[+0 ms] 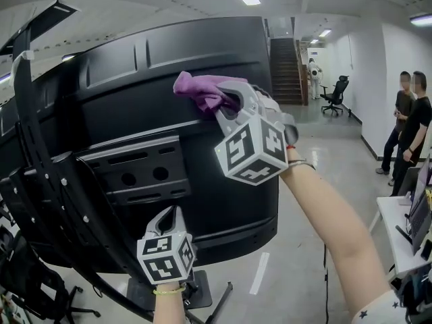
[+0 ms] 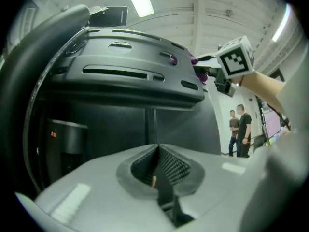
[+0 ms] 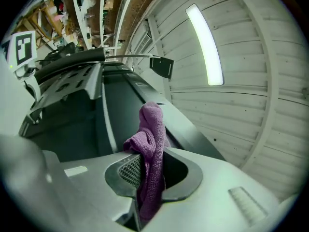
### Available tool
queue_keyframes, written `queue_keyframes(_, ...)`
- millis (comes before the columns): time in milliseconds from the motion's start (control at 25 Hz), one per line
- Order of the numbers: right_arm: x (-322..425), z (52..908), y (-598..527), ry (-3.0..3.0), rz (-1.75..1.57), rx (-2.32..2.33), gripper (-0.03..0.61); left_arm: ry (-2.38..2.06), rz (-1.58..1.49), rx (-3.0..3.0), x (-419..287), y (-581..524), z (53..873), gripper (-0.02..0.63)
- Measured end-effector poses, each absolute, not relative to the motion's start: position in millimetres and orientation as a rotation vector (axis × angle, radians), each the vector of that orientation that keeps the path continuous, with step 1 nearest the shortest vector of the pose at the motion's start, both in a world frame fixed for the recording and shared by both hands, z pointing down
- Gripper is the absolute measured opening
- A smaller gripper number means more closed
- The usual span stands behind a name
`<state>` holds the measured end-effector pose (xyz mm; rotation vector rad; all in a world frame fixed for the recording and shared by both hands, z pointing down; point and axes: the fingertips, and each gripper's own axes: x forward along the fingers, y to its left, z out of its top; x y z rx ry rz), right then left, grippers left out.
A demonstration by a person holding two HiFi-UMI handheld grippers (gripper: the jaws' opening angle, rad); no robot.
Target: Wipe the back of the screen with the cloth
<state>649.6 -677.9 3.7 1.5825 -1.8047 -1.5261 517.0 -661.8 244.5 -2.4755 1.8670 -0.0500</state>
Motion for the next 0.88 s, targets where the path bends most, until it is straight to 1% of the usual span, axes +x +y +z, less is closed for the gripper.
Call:
queue_keyframes(240, 637.8, 79.0, -667.9, -1.814, -1.514, 1.521, 0.058, 1.875, -0.080, -2.525, 526.0, -665.5, 272.5, 0.008)
queue_keyframes(400, 642.0, 127.6, -668.1, -1.872, -1.402, 1.514, 0.060, 1.864, -0.085, -2.540, 526.3, -660.8, 286.1, 0.008)
queue_keyframes(680, 644.0, 261.6, -663.2, -1.921, -1.234, 1.448, 0.060, 1.825, -0.124, -2.575, 526.9, -644.0, 326.2, 0.008)
queue_keyframes(880, 640.0, 354.5, -654.7, -1.964, -1.043, 1.356, 0.060, 1.820, -0.178, -2.605, 529.0, -638.4, 359.6, 0.008)
